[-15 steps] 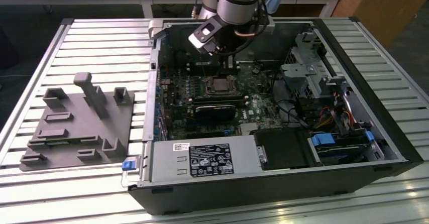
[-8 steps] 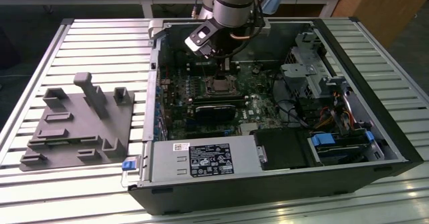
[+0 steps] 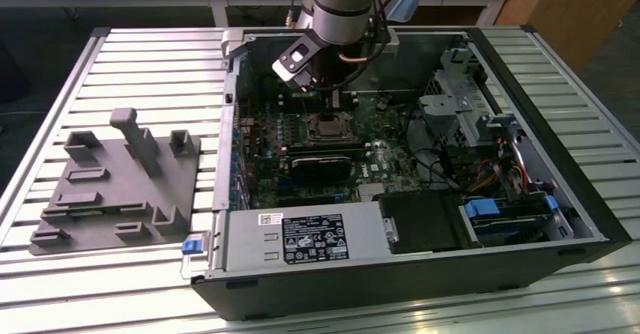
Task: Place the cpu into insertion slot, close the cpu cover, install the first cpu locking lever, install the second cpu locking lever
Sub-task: 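Close the cpu cover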
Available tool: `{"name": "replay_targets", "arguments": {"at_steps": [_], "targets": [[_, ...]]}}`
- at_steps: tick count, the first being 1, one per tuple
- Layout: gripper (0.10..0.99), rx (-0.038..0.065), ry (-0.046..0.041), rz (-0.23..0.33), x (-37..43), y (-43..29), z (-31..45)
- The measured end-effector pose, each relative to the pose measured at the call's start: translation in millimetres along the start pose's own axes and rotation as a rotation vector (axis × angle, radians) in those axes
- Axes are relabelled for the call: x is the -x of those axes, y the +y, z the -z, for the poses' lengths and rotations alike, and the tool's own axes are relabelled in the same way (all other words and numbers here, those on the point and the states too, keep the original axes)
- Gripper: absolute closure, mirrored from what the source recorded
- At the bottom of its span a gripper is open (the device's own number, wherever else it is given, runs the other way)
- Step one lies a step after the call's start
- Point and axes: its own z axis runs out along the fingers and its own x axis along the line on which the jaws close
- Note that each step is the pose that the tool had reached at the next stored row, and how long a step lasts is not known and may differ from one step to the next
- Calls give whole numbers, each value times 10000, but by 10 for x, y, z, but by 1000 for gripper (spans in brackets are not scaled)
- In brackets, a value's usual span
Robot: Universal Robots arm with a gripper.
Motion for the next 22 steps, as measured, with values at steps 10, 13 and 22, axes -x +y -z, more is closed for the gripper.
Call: {"name": "replay_targets", "arguments": {"at_steps": [10, 13, 22], "targets": [[980, 23, -39, 1572, 1, 0, -27], [980, 15, -52, 2128, 0, 0, -28], [980, -11, -90, 3762, 0, 0, -29]]}}
